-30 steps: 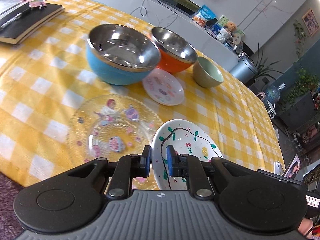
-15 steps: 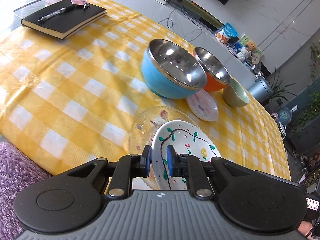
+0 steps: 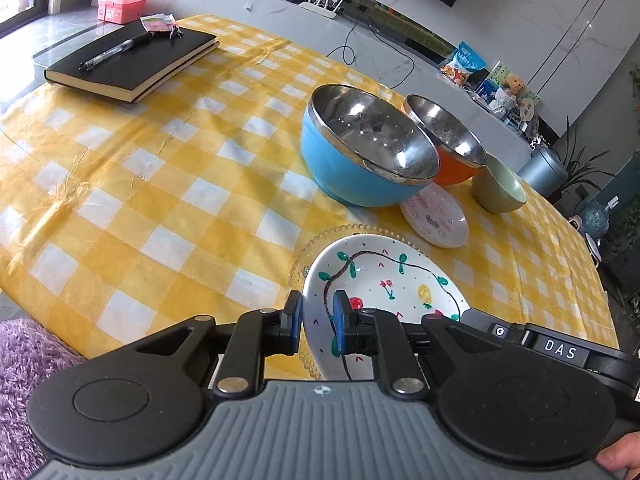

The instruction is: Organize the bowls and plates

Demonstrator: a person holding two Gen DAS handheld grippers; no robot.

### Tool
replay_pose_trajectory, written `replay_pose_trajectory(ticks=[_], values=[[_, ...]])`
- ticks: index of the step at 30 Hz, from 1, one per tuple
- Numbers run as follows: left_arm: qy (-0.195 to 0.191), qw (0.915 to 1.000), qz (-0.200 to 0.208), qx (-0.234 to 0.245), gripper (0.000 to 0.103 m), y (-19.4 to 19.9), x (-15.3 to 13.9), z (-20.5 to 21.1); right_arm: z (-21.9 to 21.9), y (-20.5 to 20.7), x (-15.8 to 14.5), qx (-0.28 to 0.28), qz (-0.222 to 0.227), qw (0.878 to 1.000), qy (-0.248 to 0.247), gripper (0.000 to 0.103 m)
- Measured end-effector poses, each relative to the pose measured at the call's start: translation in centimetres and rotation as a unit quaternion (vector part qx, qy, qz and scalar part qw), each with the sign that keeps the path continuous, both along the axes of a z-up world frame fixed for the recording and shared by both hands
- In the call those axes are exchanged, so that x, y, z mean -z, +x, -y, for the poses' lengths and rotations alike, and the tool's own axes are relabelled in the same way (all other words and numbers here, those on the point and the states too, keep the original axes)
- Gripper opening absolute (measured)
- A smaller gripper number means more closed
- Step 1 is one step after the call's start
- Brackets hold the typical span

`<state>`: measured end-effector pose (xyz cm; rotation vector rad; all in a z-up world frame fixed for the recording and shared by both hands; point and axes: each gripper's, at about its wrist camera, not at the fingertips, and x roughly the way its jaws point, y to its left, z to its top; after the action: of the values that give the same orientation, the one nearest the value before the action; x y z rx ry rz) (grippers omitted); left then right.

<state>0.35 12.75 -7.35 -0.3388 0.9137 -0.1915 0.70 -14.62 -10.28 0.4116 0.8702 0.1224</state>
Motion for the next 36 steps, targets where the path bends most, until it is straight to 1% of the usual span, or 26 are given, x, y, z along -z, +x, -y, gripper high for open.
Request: replay_pose_trajectory(ticks=[9, 18, 26, 31, 34, 36], values=[[0.039, 0.9991, 0.012, 0.008, 0.018, 0.1, 0.0, 1.2, -1.1, 0.1, 0.1, -0.002, 0.013, 0.999, -0.040, 0.009], [0.077, 0.9965, 0.025, 0.020, 0.018, 0.0, 0.0, 2.2, -1.9, 0.1, 0.3, -0.003, 0.022, 0.997, -0.070, 0.011], [0.093, 0.9947, 0.033, 0.027, 0.018, -0.2, 0.0, 2.6, -2.5, -0.2, 0.4, -0.005, 0.032, 0.995, -0.092, 0.012], [0.116, 0.9918, 0.041, 0.035, 0.018, -0.3, 0.0, 3.2, -3.2, -0.5, 0.3, -0.010, 0.045, 0.991, -0.122, 0.013], [0.139, 0.9884, 0.046, 0.041, 0.017, -0.5, 0.0, 3.6, -3.7, -0.6, 0.4, -0.017, 0.053, 0.988, -0.141, 0.013], [0.144, 0.9871, 0.051, 0.047, 0.015, -0.6, 0.0, 3.9, -4.1, -0.7, 0.4, -0.022, 0.058, 0.987, -0.151, 0.013]])
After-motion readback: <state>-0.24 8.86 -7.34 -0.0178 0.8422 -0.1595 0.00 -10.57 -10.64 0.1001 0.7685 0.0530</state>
